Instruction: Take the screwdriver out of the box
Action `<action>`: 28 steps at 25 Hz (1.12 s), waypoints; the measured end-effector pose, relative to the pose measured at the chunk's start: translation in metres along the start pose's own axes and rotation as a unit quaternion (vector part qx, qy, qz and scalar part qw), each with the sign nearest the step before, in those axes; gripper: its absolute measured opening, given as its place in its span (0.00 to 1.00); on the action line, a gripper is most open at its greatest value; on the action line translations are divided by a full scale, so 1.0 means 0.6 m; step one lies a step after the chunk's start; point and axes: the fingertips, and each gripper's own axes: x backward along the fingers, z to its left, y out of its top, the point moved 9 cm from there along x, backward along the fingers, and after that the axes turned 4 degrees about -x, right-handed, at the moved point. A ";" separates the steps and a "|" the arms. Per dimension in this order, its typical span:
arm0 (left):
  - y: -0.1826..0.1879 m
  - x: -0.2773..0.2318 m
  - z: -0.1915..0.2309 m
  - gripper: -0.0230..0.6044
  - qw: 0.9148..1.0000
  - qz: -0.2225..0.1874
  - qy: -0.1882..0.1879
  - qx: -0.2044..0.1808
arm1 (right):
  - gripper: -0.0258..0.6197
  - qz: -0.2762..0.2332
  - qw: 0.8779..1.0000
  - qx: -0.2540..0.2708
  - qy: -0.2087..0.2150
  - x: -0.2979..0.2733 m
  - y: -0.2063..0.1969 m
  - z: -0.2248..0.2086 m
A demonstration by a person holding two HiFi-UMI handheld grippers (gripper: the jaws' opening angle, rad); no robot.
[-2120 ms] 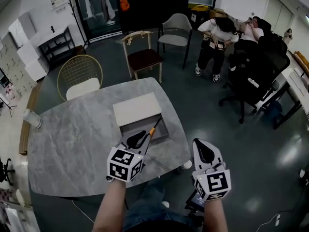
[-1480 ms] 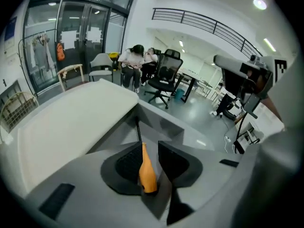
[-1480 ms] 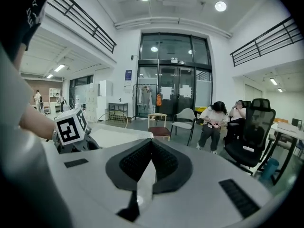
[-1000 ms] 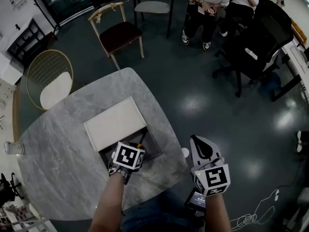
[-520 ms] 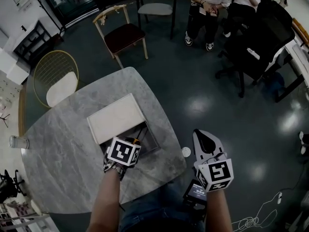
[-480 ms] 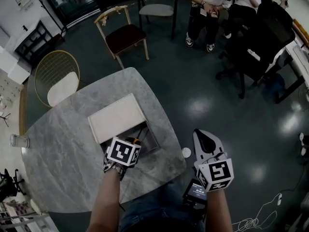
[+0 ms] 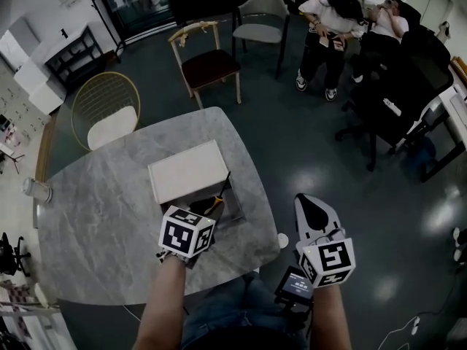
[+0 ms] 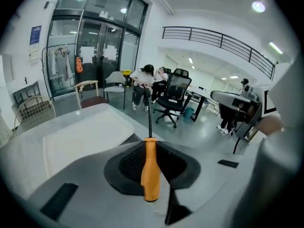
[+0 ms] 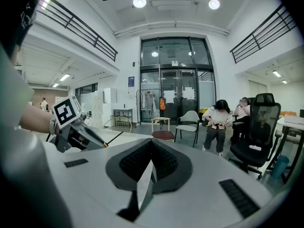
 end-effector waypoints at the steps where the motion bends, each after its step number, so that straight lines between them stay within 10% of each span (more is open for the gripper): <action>1: 0.002 0.006 -0.004 0.16 1.000 -0.019 -0.001 0.002 | 0.08 -0.002 1.000 0.000 0.001 0.002 0.000 0.001; 10: 0.015 0.062 -0.020 0.16 0.986 -0.163 0.030 -0.015 | 0.08 -0.019 1.000 0.002 0.011 0.010 0.010 0.013; 28: -0.015 0.344 0.101 0.16 0.909 -0.376 0.178 0.006 | 0.08 -0.078 0.990 0.073 0.094 -0.059 0.117 0.148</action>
